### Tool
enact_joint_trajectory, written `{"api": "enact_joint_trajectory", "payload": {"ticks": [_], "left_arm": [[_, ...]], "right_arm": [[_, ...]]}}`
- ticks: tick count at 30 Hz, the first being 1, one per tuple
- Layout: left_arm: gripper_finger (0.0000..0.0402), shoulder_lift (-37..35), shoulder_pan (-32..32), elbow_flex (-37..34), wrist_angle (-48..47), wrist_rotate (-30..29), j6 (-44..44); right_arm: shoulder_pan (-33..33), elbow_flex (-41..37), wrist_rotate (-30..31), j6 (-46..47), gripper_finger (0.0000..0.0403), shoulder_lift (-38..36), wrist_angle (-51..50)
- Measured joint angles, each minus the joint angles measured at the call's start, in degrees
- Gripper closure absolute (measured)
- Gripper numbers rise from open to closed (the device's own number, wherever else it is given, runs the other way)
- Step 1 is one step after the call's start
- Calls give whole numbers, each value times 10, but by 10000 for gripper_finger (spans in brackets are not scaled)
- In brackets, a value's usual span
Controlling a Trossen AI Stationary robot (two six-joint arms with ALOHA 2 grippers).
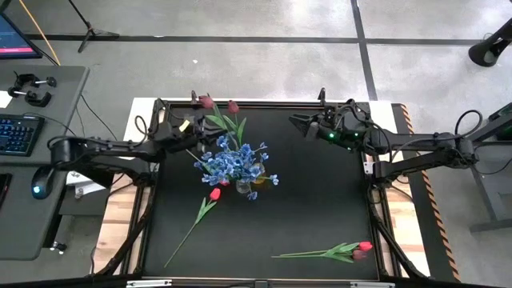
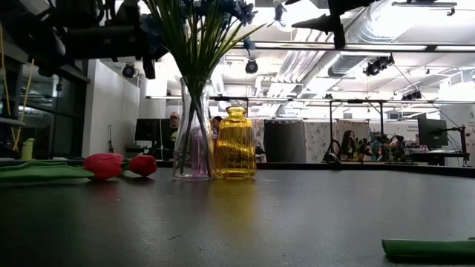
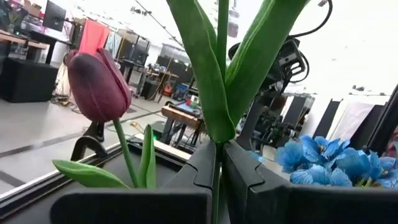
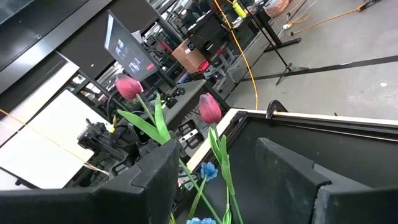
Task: Sort flowers into vase by color
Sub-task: Put the top dark red flower into the pink vase
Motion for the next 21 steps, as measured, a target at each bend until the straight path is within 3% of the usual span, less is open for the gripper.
{"api": "enact_joint_trajectory", "payload": {"ticks": [10, 21], "left_arm": [[401, 10, -10, 0, -16, -10, 22], [401, -28, -7, 0, -94, -14, 41]], "right_arm": [[0, 0, -4, 4, 199, 0, -7], [0, 0, -9, 4, 199, 0, -15]]}}
